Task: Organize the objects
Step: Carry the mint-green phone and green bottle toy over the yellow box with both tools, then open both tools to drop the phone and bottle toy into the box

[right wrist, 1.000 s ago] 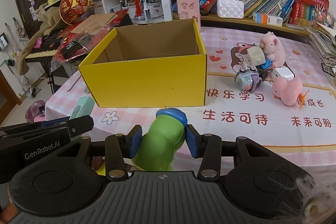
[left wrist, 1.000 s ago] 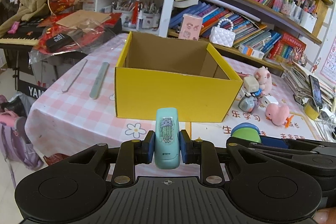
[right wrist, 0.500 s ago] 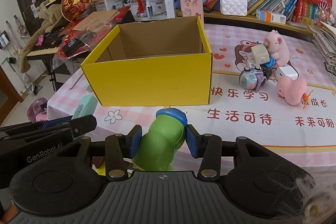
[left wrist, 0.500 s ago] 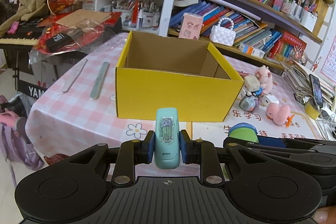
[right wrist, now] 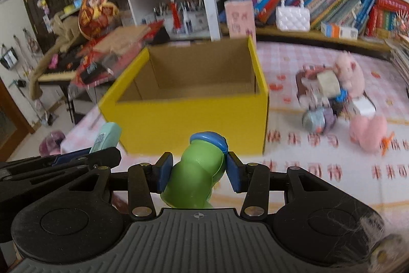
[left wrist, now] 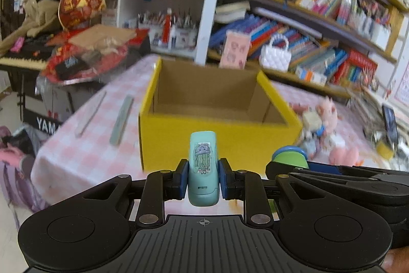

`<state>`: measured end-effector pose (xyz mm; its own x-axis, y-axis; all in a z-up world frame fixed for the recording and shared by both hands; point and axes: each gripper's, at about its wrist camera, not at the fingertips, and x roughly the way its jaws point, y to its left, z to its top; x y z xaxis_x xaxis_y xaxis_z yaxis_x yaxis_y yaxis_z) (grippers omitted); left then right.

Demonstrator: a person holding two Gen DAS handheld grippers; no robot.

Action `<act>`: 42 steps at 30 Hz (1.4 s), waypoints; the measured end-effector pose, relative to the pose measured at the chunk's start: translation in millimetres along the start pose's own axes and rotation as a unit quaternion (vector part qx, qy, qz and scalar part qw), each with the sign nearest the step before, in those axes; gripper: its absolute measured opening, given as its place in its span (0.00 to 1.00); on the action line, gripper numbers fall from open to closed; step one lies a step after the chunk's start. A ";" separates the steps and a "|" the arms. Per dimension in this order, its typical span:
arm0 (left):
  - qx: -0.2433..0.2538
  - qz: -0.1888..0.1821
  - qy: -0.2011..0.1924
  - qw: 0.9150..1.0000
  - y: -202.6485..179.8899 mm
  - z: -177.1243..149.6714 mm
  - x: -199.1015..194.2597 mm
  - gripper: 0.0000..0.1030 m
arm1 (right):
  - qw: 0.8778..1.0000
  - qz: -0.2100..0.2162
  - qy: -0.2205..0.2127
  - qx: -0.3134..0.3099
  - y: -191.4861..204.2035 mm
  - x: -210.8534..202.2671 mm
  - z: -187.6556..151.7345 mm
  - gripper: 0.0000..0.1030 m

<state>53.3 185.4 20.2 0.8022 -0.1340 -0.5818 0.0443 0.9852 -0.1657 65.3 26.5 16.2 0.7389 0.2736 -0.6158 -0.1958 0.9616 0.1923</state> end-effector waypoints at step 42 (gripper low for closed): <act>0.005 0.103 0.076 0.992 -12.2 68.7 178.1 0.24 | 0.973 0.024 0.050 -0.225 -31.8 186.2 104.6 0.47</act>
<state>236.5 156.9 -26.7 0.6952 0.0561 -0.7166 -0.1049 0.9942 -0.0240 276.6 44.5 -24.7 0.6602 0.2982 -0.6893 -0.5077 0.8535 -0.1171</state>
